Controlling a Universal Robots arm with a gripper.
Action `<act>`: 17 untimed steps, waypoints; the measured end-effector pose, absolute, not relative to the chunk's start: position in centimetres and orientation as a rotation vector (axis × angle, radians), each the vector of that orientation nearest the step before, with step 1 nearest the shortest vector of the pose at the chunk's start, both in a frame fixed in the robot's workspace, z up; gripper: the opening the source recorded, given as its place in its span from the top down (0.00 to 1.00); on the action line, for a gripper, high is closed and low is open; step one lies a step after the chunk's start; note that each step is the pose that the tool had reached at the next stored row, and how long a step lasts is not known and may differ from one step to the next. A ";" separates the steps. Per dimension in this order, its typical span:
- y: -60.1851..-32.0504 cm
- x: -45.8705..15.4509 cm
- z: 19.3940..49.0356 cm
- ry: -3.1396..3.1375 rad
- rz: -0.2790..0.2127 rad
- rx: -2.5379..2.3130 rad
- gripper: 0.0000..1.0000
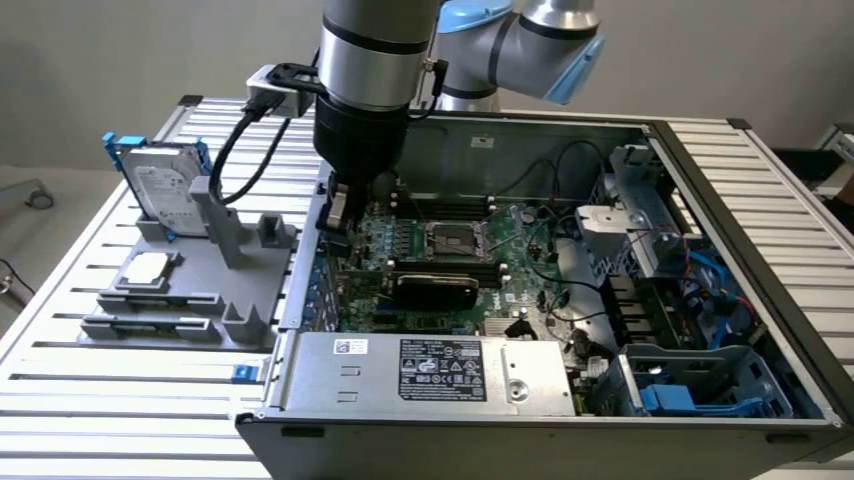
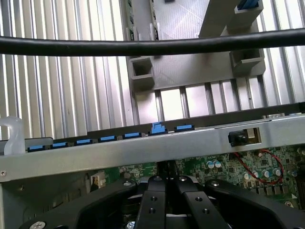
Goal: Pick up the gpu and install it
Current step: 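Insert the gpu into the slot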
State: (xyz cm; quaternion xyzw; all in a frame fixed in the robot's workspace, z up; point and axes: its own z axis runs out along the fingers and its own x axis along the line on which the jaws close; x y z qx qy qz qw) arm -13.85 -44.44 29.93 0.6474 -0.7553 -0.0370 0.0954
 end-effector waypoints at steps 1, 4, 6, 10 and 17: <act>-44.4 -13.8 29.9 -2.239 -0.109 1.918 0.87; -44.4 -13.8 29.9 -2.243 -0.109 1.912 0.87; -44.4 -13.8 29.9 -2.247 -0.108 1.907 0.87; -44.3 -13.8 29.9 -2.249 -0.097 1.894 0.87; -44.2 -13.8 29.6 -2.250 -0.064 1.865 0.87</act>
